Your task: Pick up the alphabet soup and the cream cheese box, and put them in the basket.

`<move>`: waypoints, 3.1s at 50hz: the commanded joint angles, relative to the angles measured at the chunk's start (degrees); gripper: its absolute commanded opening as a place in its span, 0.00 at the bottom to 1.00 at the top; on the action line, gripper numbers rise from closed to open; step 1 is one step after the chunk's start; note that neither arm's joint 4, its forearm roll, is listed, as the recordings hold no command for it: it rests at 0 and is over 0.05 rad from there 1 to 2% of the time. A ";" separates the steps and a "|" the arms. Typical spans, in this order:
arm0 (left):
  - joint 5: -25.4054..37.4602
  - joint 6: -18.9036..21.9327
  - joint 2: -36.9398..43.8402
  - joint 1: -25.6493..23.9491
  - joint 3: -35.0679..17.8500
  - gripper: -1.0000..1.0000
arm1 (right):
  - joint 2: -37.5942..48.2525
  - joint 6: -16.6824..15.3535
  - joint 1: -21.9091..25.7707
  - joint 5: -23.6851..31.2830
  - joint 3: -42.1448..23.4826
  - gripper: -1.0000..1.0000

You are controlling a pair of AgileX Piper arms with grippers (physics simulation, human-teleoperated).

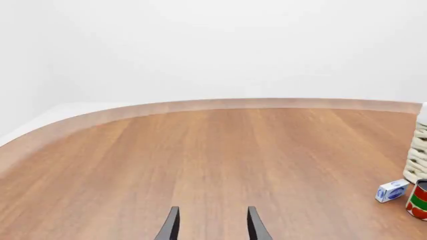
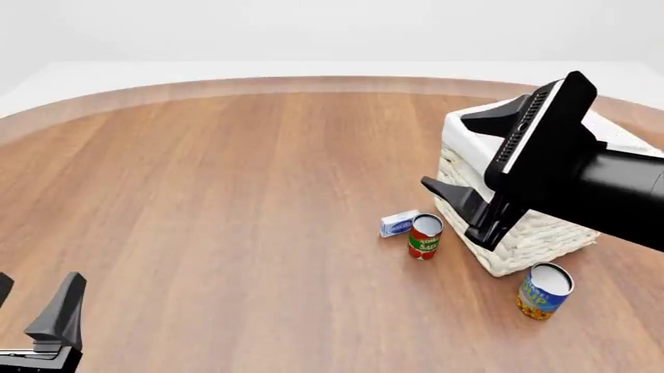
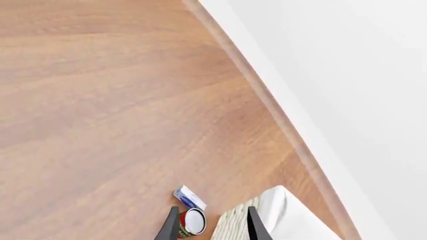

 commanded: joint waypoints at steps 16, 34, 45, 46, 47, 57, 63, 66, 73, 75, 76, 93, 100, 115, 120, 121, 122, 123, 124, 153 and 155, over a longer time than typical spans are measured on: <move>0.00 0.00 0.00 0.00 0.00 1.00 | 5.66 0.11 1.44 1.92 -4.07 1.00; 0.00 0.00 0.00 0.00 0.00 1.00 | 8.33 -3.88 1.37 2.51 -3.48 1.00; 0.00 0.00 0.00 0.00 0.00 1.00 | 11.08 -7.45 1.73 4.05 -6.06 1.00; 0.00 0.00 0.00 0.00 0.00 1.00 | 11.35 -7.82 1.77 3.96 -5.86 1.00; 0.00 0.00 0.00 0.00 0.00 1.00 | 11.76 -8.35 1.79 3.95 -5.70 1.00; 0.00 0.00 0.00 0.00 0.00 1.00 | 15.42 -10.11 2.07 4.30 -7.48 1.00; 0.00 0.00 0.00 0.00 0.00 1.00 | 17.82 -11.98 2.02 5.32 -8.96 1.00; 0.00 0.00 0.00 0.00 0.00 1.00 | 19.32 -11.23 2.34 6.15 -10.20 1.00; 0.00 0.00 0.00 0.00 0.00 1.00 | 21.63 -7.50 5.21 9.08 -13.83 1.00; 0.00 0.00 0.00 0.00 0.00 1.00 | 22.26 -7.10 5.53 9.44 -14.40 1.00; 0.00 0.00 0.00 0.00 0.00 1.00 | 22.27 -7.10 5.53 9.45 -14.42 1.00; 0.00 0.00 0.00 0.00 0.00 1.00 | 25.93 -10.84 4.72 12.51 -16.43 1.00; 0.00 0.00 0.00 0.00 0.00 1.00 | 27.23 -13.87 3.06 13.59 -17.00 1.00; 0.00 0.00 0.00 0.00 0.00 1.00 | 29.23 -18.89 3.23 16.25 -17.32 1.00; 0.00 0.00 0.00 0.00 0.00 1.00 | 30.07 -19.01 2.92 16.19 -17.68 1.00; 0.00 0.00 0.00 0.00 0.00 1.00 | 30.23 -18.85 3.32 16.31 -17.86 1.00; 0.00 0.00 0.00 0.00 0.00 1.00 | 30.34 -18.75 3.46 16.15 -17.78 1.00; 0.00 0.00 0.00 0.00 0.00 1.00 | 31.08 -18.87 2.88 16.20 -18.91 1.00; 0.00 0.00 0.00 0.00 0.00 1.00 | 31.10 -18.88 2.88 16.21 -18.93 1.00; 0.00 0.00 0.00 0.00 0.00 1.00 | 35.22 -19.83 3.83 23.82 -25.87 1.00; 0.00 0.00 0.00 0.00 0.00 1.00 | 35.08 -19.84 3.91 23.90 -25.66 1.00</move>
